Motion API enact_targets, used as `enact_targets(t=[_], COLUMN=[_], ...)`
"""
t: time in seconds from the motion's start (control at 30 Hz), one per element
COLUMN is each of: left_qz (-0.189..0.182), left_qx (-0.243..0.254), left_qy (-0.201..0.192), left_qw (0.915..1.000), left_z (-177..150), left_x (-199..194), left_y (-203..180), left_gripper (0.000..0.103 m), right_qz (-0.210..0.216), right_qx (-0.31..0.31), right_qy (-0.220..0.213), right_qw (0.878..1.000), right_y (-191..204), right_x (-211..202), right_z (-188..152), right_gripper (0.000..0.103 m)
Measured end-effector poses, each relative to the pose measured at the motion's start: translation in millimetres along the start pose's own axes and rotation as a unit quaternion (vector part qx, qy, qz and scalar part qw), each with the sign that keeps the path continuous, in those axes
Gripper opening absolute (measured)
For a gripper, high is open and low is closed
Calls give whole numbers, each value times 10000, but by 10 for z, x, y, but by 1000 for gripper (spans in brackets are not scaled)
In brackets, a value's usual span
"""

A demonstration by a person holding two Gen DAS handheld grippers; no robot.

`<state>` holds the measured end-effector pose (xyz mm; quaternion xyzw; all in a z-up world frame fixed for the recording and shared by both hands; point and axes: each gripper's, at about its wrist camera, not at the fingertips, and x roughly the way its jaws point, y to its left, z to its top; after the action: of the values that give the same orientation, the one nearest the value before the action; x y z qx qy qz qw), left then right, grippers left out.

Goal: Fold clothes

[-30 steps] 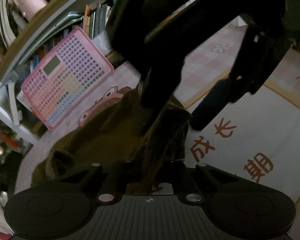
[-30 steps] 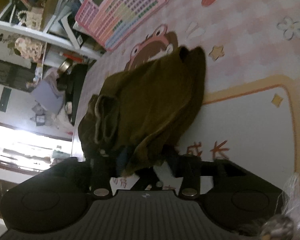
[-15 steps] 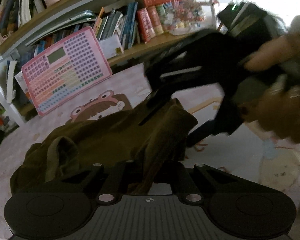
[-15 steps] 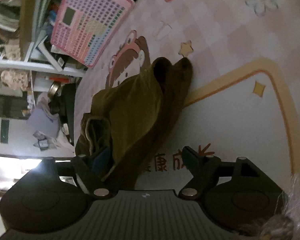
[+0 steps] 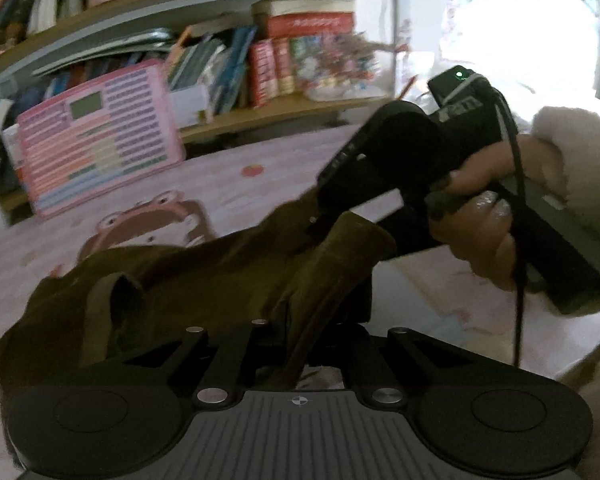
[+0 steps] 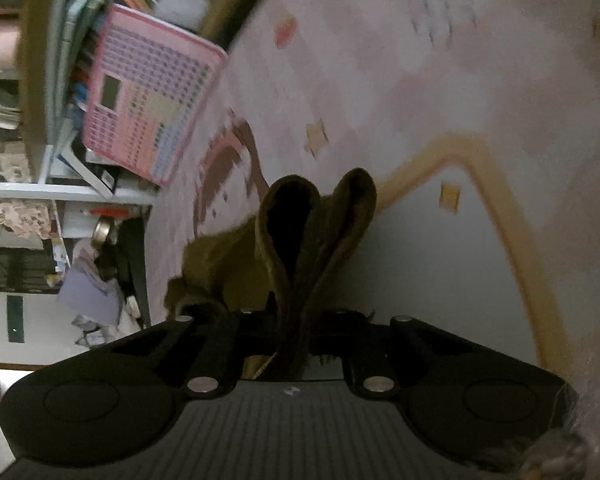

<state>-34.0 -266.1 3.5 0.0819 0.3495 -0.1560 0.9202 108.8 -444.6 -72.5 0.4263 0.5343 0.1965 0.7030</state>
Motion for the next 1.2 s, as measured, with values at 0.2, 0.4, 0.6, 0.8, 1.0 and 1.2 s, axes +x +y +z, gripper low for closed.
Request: enact_targets(t=[0.2, 0.4, 0.6, 0.8, 1.0, 1.2], left_qz=[-270, -485, -625, -591, -588, -356], left_qx=[-343, -748, -1259, -1880, -2110, -2327], left_qy=[-266, -551, -871, -1108, -897, -437], left_qw=[9987, 9945, 9862, 9741, 9716, 9709], left_z=[-3, -22, -83, -287, -550, -892], left_x=[-113, -250, -445, -698, -883, -1062], left_y=[92, 225, 436, 886, 1456, 2028], left_gripper=[5, 4, 5, 5, 6, 14], right_qz=[-74, 5, 223, 341, 220, -294], right_qx=[-233, -716, -1566, -2244, -2614, -2757], right_qy=[-366, -531, -571, -440, -239, -51], right_qw=[9990, 9960, 9858, 9729, 9647, 9608], right_y=[5, 243, 779, 1309, 1761, 2010], right_x=[-291, -380, -289, -27, 501, 1191], right_z=[61, 9, -122, -378, -717, -1073], right_gripper=[10, 10, 10, 10, 11, 30])
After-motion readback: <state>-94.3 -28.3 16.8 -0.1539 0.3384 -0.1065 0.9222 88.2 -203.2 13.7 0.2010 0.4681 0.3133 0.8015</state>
